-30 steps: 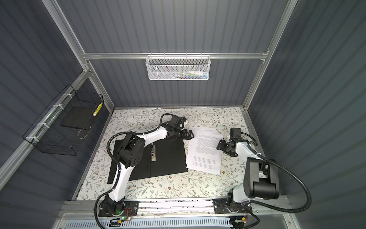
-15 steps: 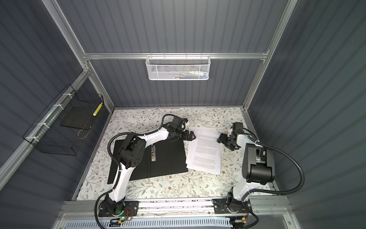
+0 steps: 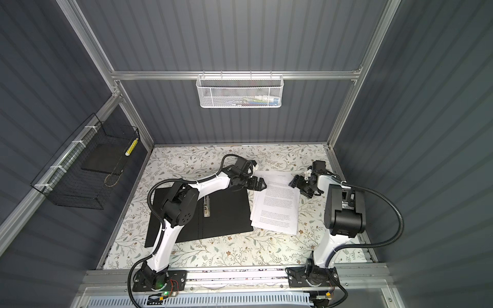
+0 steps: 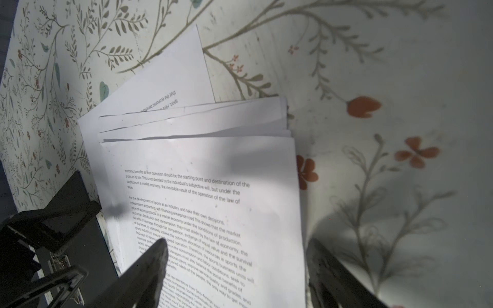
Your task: Put the files into the folder
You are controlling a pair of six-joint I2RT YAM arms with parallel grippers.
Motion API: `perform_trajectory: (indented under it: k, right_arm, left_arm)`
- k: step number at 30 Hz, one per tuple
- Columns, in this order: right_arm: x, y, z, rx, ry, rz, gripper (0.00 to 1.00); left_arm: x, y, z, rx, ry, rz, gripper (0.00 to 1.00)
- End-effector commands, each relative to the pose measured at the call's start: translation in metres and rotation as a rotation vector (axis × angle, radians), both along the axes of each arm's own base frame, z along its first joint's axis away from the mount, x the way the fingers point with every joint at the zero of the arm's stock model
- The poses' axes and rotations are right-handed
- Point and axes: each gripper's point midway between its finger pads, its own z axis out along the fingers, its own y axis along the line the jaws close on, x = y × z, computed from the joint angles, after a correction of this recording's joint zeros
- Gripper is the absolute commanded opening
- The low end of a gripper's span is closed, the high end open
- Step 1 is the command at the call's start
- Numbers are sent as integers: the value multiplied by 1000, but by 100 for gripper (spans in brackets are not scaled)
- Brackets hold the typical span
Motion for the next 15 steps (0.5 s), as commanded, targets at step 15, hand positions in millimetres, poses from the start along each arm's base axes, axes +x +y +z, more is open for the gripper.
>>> perform_trajectory:
  k: [15]
  right_arm:
    - [32,18,20,81,-67,29,81]
  left_arm:
    - [-18,0,-23,34,68,-48,99]
